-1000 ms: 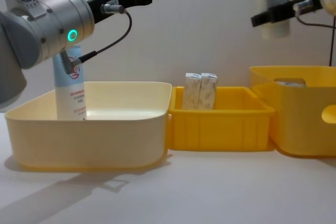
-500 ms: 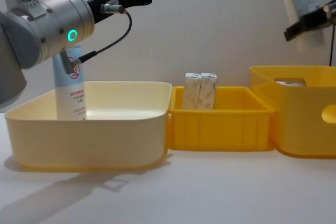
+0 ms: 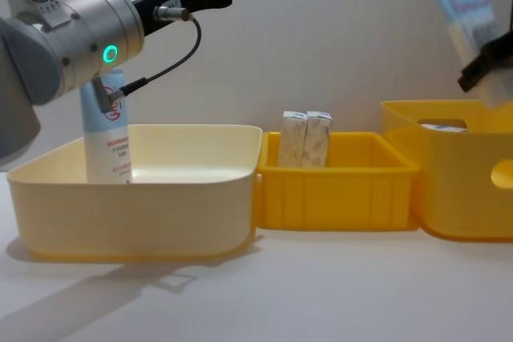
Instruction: Bimanual collaborative sorting of washing and personal care products
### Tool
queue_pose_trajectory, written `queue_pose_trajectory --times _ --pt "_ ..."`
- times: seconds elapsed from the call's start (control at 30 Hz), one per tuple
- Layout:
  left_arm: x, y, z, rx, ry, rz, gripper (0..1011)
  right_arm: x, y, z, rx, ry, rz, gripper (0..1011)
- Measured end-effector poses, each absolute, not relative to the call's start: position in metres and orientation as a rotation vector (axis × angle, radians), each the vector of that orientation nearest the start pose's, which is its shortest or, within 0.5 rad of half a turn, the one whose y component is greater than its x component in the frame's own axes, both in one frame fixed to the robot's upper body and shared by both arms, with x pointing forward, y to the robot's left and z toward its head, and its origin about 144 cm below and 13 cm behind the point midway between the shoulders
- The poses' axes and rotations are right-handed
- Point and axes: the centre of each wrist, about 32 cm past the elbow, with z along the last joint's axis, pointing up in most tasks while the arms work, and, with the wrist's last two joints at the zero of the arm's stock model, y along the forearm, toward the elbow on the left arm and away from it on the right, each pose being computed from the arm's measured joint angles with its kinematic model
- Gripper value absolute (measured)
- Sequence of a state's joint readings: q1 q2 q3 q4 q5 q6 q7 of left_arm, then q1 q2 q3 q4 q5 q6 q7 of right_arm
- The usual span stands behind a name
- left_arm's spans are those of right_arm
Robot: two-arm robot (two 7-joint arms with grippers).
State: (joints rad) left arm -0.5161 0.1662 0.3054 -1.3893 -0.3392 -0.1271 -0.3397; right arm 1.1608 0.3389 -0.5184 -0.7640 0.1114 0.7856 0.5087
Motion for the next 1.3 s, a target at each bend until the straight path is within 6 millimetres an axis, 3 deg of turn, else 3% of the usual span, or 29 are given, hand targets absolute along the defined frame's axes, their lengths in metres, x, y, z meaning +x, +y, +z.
queue_pose_trajectory --times 0.27,0.4,1.3 --pt "0.579 0.191 1.274 -0.31 -0.273 0.94 1003 0.719 -0.311 1.407 -0.803 0.313 -1.15 925" --pt "0.579 0.191 1.274 -0.31 -0.273 0.94 1003 0.723 -0.315 1.411 -0.826 0.338 -1.142 998" --pt "0.579 0.191 1.274 -0.31 -0.273 0.94 1003 0.729 -0.327 1.423 -0.894 0.401 -1.119 1001"
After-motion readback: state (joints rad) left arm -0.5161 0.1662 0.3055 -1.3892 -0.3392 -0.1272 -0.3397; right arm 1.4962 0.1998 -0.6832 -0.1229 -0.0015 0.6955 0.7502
